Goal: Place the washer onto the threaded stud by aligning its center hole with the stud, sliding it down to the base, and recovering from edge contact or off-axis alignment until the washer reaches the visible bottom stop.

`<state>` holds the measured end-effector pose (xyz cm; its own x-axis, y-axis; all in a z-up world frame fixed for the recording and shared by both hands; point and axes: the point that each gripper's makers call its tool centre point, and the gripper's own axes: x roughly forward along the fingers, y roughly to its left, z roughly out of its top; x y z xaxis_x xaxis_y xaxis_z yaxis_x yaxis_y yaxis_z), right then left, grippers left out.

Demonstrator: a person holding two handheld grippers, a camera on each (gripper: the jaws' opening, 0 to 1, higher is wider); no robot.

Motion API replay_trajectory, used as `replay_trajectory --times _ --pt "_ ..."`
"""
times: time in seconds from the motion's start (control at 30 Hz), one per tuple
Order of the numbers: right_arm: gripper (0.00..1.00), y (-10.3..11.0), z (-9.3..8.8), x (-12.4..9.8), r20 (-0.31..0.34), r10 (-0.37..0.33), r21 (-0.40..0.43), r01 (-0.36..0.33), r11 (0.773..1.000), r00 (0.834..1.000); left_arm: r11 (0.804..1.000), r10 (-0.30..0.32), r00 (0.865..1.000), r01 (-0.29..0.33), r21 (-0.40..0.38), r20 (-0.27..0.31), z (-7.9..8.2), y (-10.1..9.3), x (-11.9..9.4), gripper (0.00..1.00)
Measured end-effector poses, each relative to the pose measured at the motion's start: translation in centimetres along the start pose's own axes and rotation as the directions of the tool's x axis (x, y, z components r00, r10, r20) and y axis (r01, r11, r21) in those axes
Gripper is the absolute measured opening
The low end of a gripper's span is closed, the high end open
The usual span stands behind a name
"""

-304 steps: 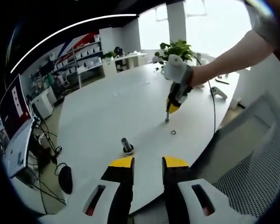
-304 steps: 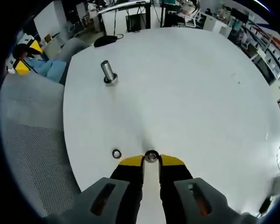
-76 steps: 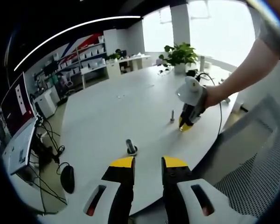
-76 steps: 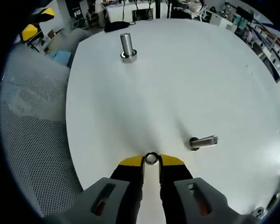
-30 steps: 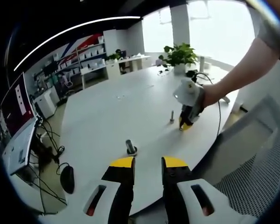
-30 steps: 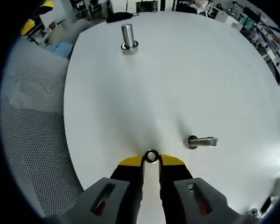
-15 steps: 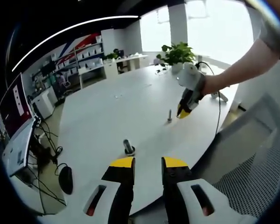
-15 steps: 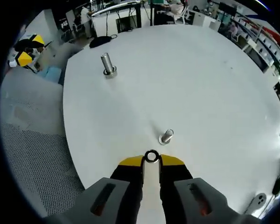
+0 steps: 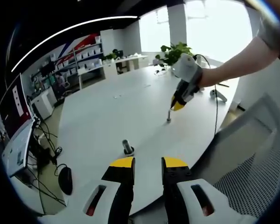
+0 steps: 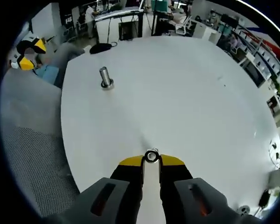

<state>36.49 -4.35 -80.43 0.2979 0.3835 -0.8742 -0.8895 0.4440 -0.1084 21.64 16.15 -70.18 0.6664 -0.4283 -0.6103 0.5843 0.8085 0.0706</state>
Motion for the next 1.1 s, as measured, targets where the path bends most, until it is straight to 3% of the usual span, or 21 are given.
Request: replay_trajectory --times 0.73,1.1 --pt "0.14 -0.6 -0.4 1.9 -0.060 -0.001 -0.015 0.000 1.000 0.998 1.000 0.000 1.000 0.000 -0.009 0.009 0.1 0.1 -0.1 0.20" --pt "0.14 -0.4 -1.6 4.1 -0.111 0.026 -0.006 -0.027 1.000 0.994 1.000 -0.003 1.000 0.003 -0.008 -0.003 -0.1 0.0 0.1 0.20"
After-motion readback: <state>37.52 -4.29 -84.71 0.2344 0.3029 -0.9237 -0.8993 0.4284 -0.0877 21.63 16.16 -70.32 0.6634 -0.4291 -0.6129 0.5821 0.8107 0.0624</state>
